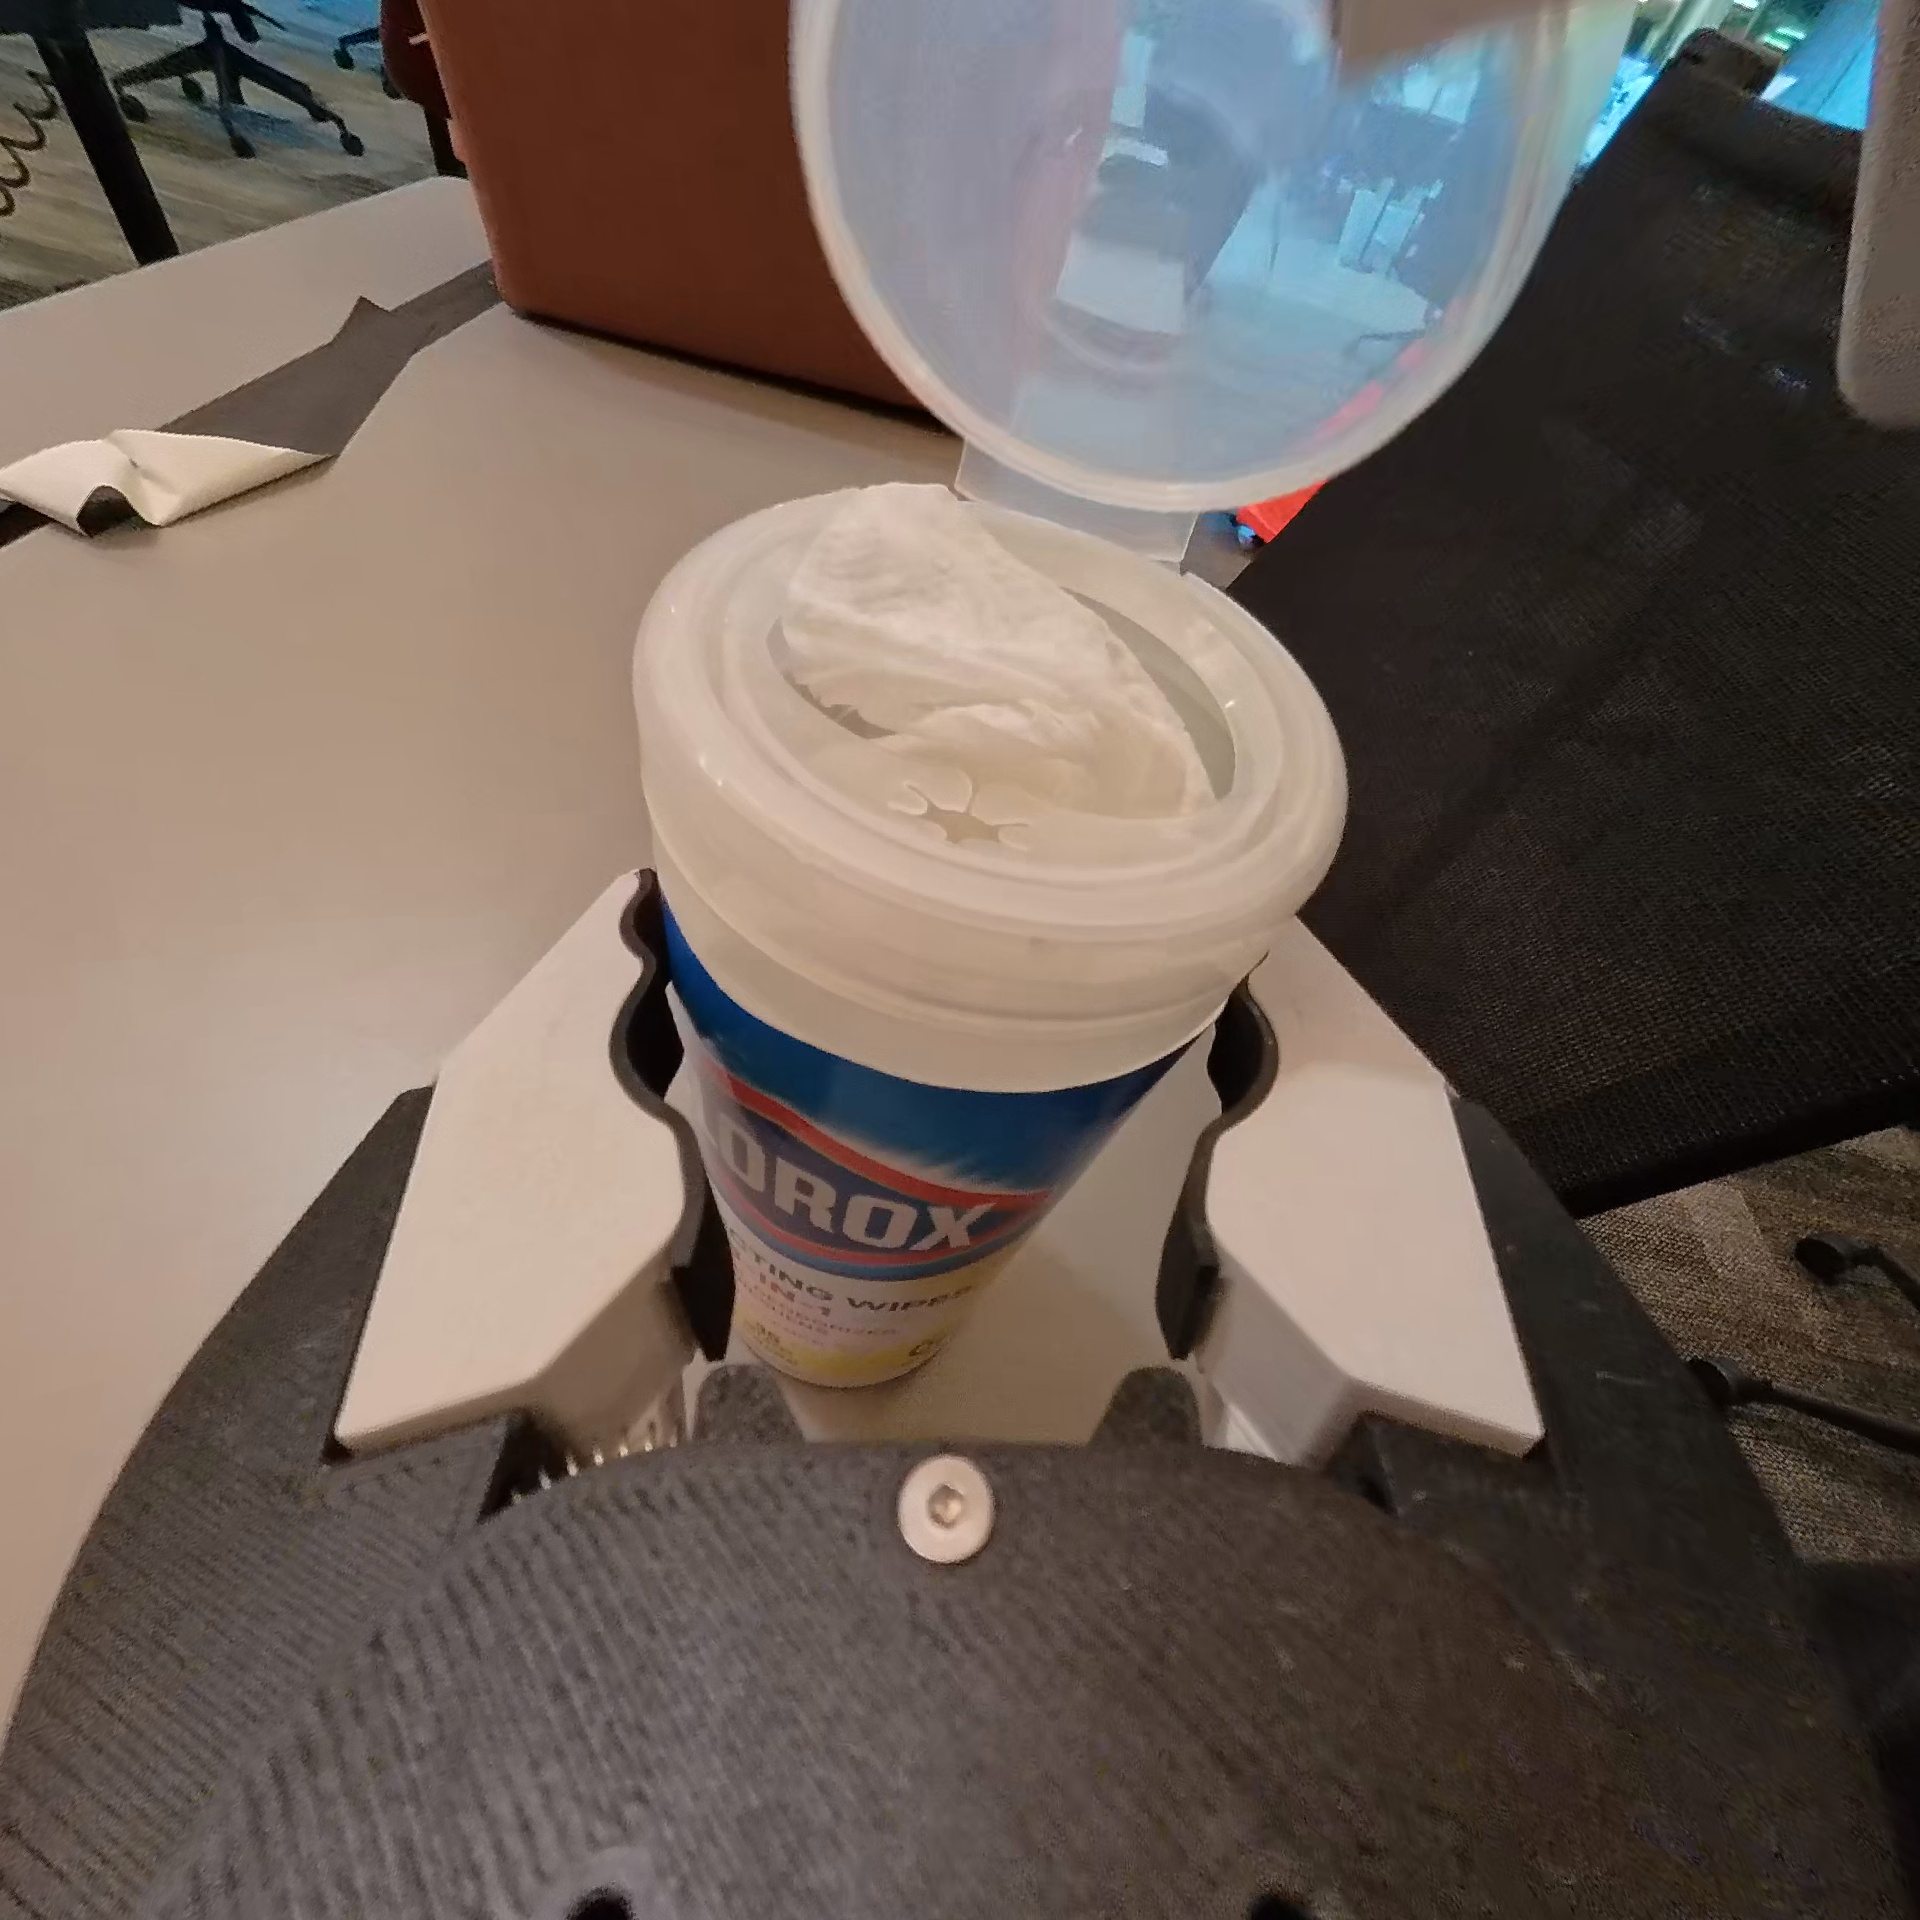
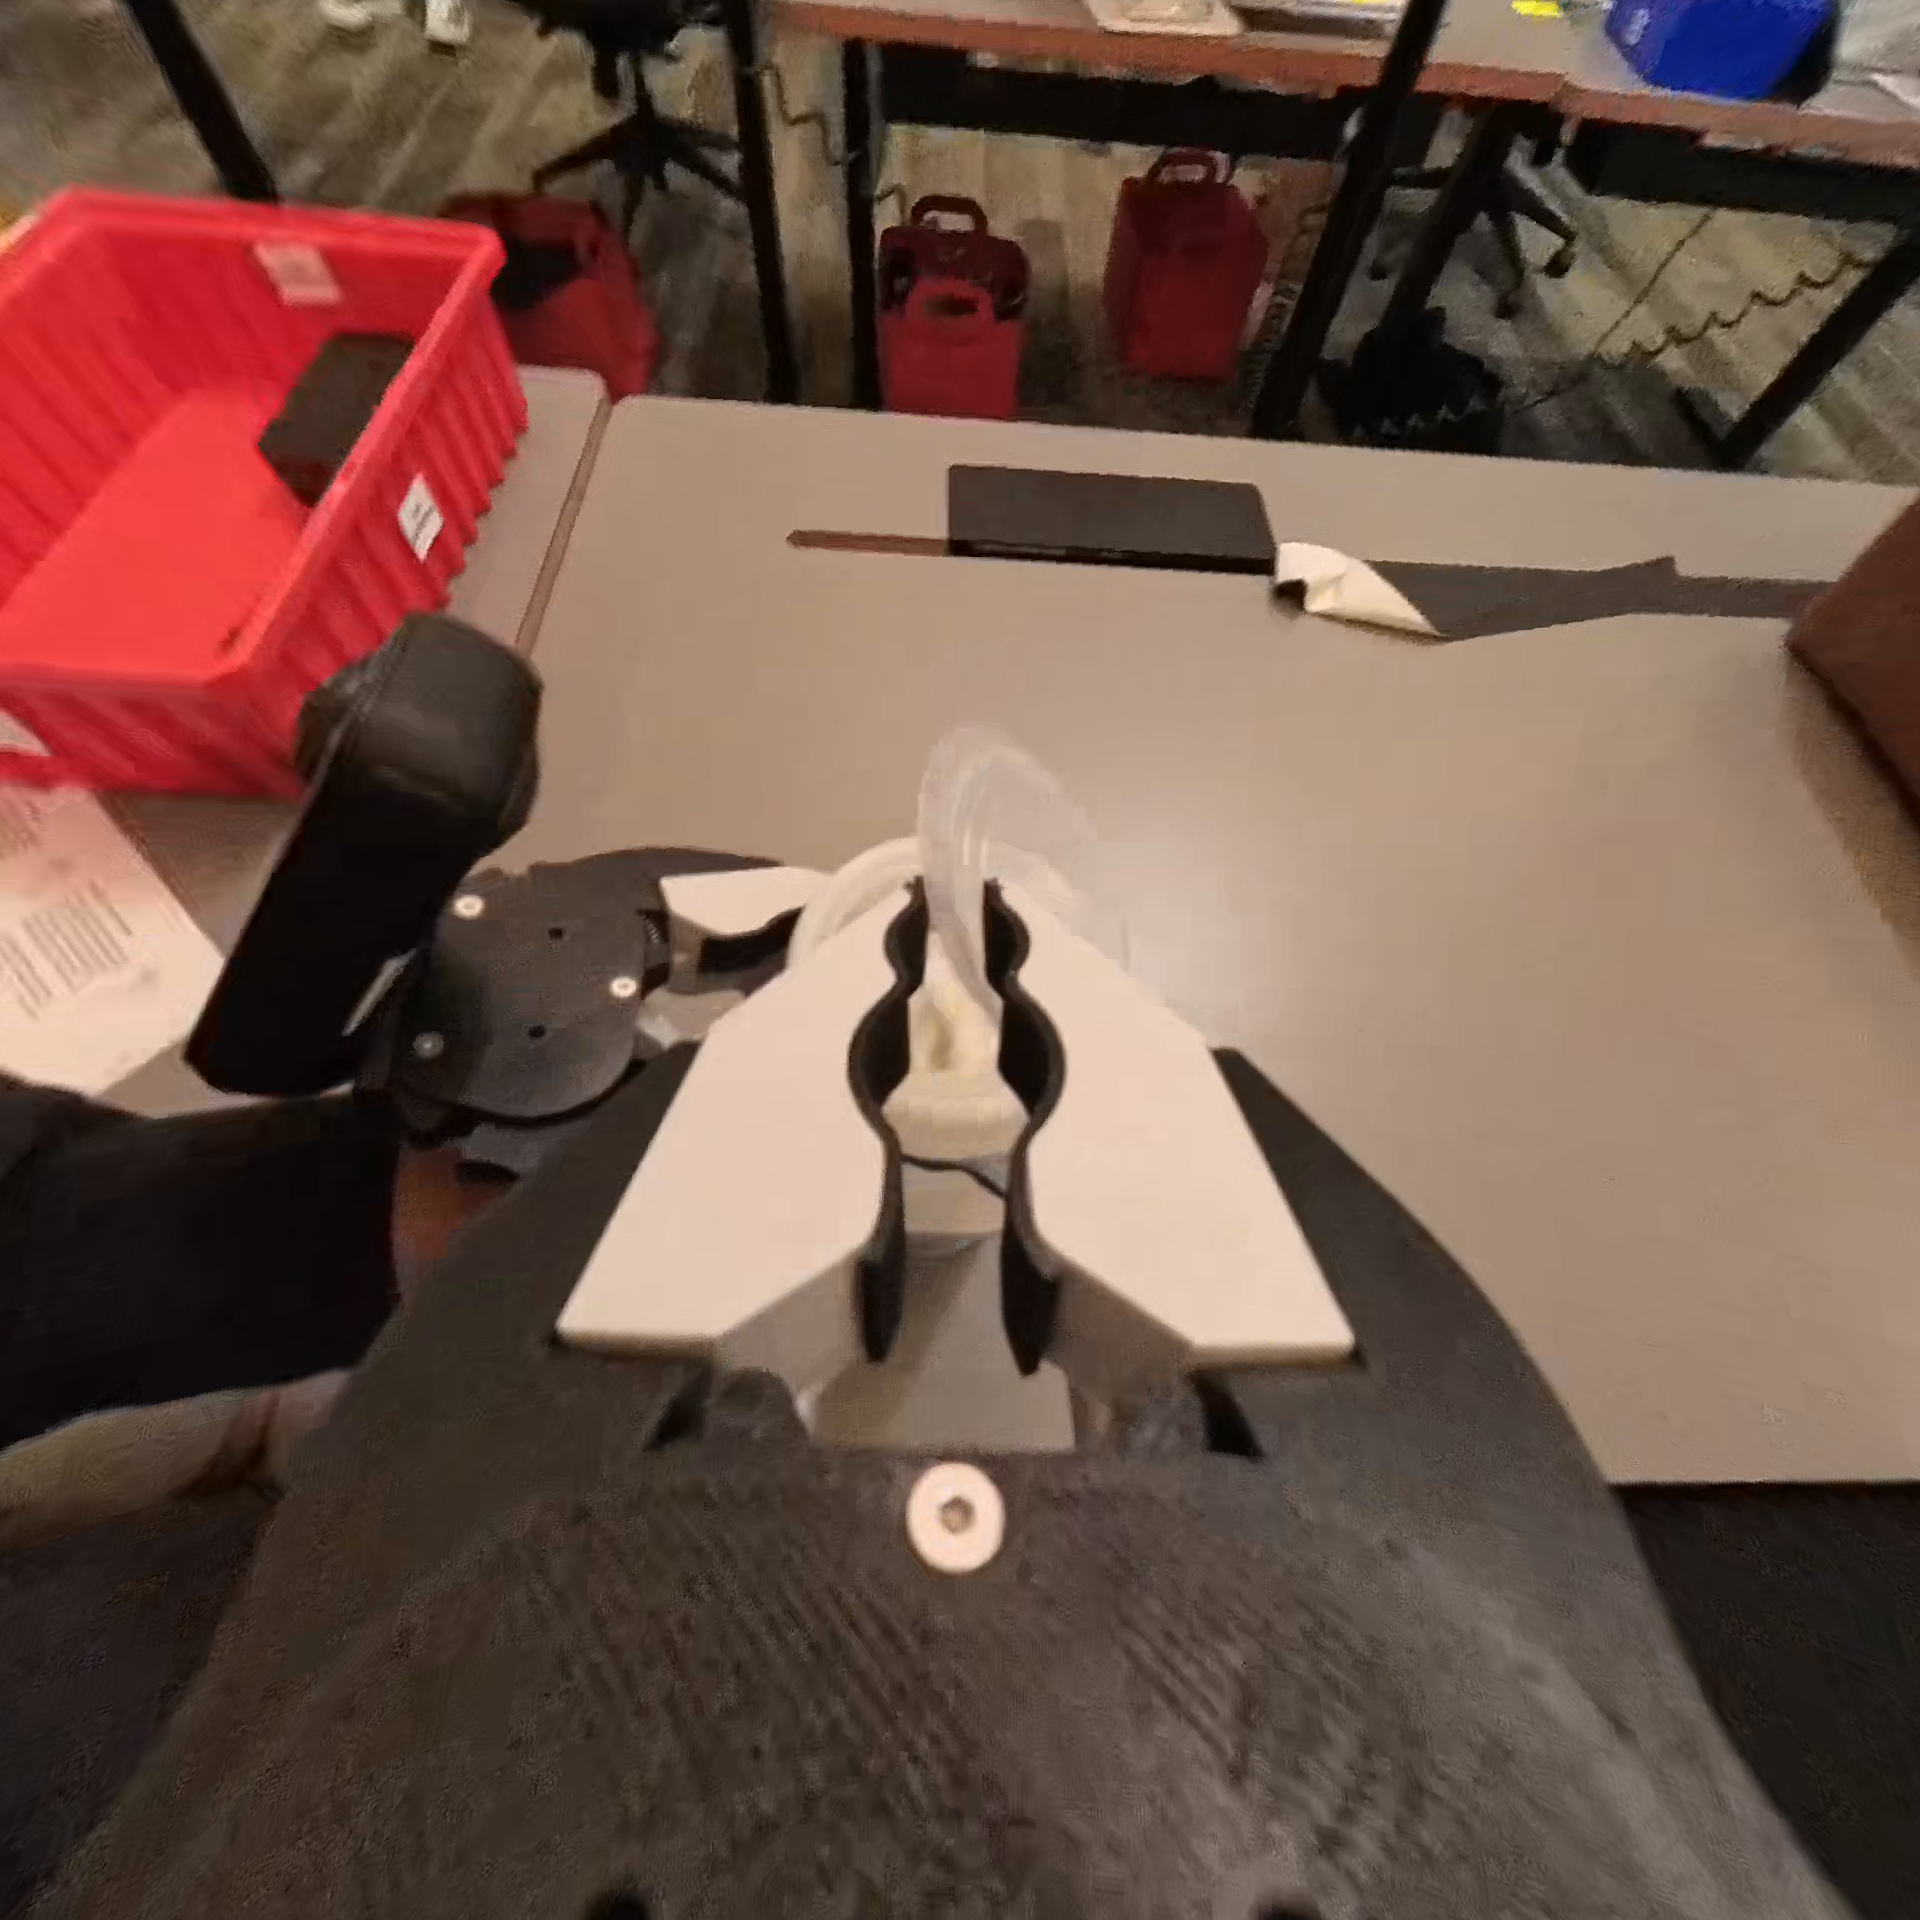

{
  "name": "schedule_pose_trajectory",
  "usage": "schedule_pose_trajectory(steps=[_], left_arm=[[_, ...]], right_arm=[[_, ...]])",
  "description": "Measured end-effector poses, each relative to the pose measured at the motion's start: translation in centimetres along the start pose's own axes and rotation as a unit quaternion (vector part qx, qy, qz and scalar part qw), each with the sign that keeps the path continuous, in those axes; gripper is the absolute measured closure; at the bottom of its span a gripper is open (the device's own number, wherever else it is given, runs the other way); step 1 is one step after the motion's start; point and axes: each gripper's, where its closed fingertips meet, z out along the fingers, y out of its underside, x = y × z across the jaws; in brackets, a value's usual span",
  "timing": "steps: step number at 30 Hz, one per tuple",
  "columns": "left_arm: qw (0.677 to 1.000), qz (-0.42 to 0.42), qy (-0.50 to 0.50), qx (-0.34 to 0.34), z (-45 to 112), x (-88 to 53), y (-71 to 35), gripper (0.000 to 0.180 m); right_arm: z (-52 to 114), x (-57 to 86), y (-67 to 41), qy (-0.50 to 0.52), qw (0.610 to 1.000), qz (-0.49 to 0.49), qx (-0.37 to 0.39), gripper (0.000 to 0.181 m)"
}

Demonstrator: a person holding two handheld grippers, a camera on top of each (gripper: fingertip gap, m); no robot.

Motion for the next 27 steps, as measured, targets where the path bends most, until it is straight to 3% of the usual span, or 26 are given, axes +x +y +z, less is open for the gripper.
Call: schedule_pose_trajectory(steps=[4,11,14,16,20,27], left_arm=[[1.000,0.001,0.000,0.001,0.0,0.0,0.0,0.075],[1.000,-0.004,-0.001,0.000,0.0,-0.2,0.0,0.075],[1.000,-0.008,-0.001,0.000,0.1,-0.3,-0.1,0.075],[1.000,-0.004,-0.001,0.001,0.0,-0.2,-0.1,0.075],[1.000,-0.004,-0.003,0.002,0.0,-0.2,-0.1,0.075],[1.000,-0.002,-0.002,0.001,0.1,-0.2,0.0,0.075]], right_arm=[[1.9,-3.4,3.6,-0.023,0.994,-0.078,-0.071,0.166],[0.5,-1.3,0.1,-0.044,0.998,0.035,0.000,0.166],[-1.0,2.2,-1.9,0.034,0.998,0.024,0.042,0.181],[-1.4,4.1,-1.8,0.084,0.996,-0.002,0.039,0.181],[-1.2,3.2,-1.8,0.065,0.997,0.011,0.048,0.181],[1.3,-1.4,1.7,0.003,1.000,-0.007,-0.026,0.159]])
